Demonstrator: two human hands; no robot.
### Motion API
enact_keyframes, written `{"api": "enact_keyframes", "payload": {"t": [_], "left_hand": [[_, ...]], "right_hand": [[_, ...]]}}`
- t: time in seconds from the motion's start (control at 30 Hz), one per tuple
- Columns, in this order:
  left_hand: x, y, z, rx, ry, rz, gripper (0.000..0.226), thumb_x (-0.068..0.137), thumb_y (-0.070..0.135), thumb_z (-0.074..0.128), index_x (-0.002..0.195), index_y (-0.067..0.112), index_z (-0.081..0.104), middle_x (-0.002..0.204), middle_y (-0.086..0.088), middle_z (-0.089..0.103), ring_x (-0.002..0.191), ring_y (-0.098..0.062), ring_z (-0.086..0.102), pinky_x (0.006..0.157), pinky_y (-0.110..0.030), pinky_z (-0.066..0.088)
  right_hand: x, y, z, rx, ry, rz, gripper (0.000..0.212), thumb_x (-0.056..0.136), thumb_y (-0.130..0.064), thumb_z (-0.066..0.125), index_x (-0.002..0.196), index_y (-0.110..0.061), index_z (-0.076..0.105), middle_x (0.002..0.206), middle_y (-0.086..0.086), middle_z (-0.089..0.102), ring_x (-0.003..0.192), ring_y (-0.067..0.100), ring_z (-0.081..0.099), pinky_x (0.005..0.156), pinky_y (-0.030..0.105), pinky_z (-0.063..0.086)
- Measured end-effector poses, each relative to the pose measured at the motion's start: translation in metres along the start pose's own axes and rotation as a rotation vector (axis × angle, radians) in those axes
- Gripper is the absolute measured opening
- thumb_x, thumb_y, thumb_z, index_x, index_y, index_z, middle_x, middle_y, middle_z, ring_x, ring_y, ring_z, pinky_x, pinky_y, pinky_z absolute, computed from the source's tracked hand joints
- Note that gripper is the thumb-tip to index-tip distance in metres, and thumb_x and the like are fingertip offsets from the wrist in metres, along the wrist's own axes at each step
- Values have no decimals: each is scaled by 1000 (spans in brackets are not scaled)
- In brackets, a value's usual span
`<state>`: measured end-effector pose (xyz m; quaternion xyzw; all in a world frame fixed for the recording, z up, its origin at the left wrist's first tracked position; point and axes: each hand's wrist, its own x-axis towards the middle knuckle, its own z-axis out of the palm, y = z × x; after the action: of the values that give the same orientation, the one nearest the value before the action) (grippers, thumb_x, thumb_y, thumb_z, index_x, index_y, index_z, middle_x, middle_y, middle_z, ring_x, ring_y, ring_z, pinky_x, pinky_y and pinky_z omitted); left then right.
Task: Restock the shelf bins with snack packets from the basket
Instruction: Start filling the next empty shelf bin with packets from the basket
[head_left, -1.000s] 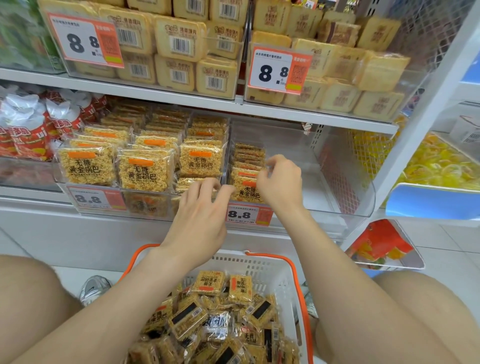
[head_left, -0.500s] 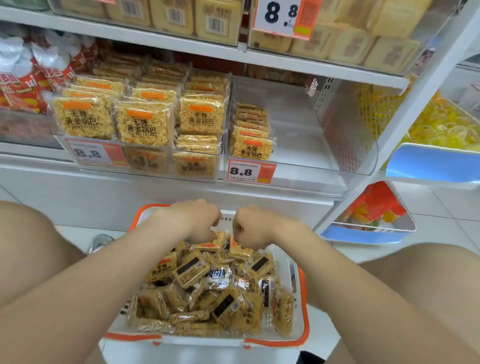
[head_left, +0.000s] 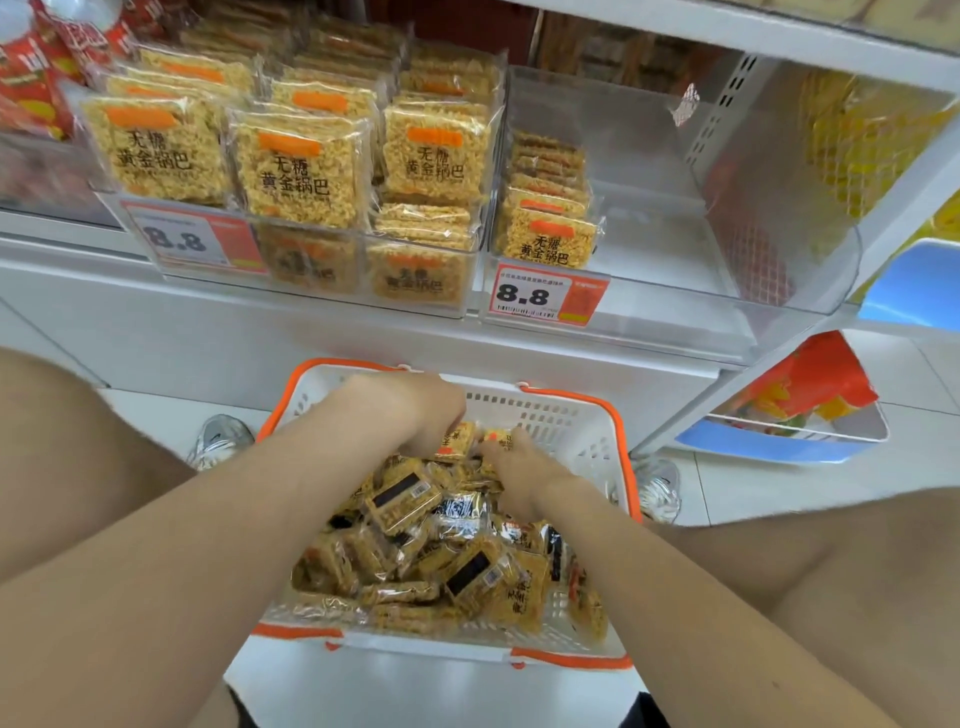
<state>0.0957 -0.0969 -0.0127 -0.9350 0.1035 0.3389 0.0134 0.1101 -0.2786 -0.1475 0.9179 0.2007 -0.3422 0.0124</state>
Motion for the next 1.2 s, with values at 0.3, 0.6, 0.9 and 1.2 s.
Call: {"api": "enact_keyframes", "payload": {"t": [0.3, 0.6, 0.9, 1.2], "left_hand": [[7, -5, 6, -30, -36, 28, 44, 98, -2, 47, 136, 14, 64, 111, -4, 58, 86, -24, 54, 74, -33, 48], [-3, -5, 2, -109, -24, 66, 59, 99, 21, 69, 152, 18, 44, 103, 0, 59, 92, -23, 62, 81, -35, 54], [-50, 7, -28, -495, 326, 218, 34, 75, 51, 85, 86, 29, 61, 78, 7, 73, 68, -4, 66, 60, -18, 49], [-79, 13, -62, -1211, 514, 242, 16, 105, 24, 61, 121, 21, 65, 102, -3, 80, 88, -22, 79, 79, -46, 66]], "right_hand": [[8, -2, -4, 129, -8, 0, 76, 83, -7, 69, 148, -36, 40, 136, 9, 30, 101, 32, 57, 88, 44, 58], [-22, -24, -52, 593, 357, 46, 25, 80, -24, 66, 101, -16, 54, 82, 4, 71, 64, 22, 70, 51, 37, 57], [-95, -59, -105, 855, 794, 95, 47, 86, -48, 52, 57, -11, 61, 51, 0, 61, 59, 21, 63, 57, 37, 54], [-146, -33, -184, 409, 1065, -91, 27, 84, -32, 48, 73, -23, 71, 63, -5, 65, 63, 17, 61, 58, 36, 54]]}}
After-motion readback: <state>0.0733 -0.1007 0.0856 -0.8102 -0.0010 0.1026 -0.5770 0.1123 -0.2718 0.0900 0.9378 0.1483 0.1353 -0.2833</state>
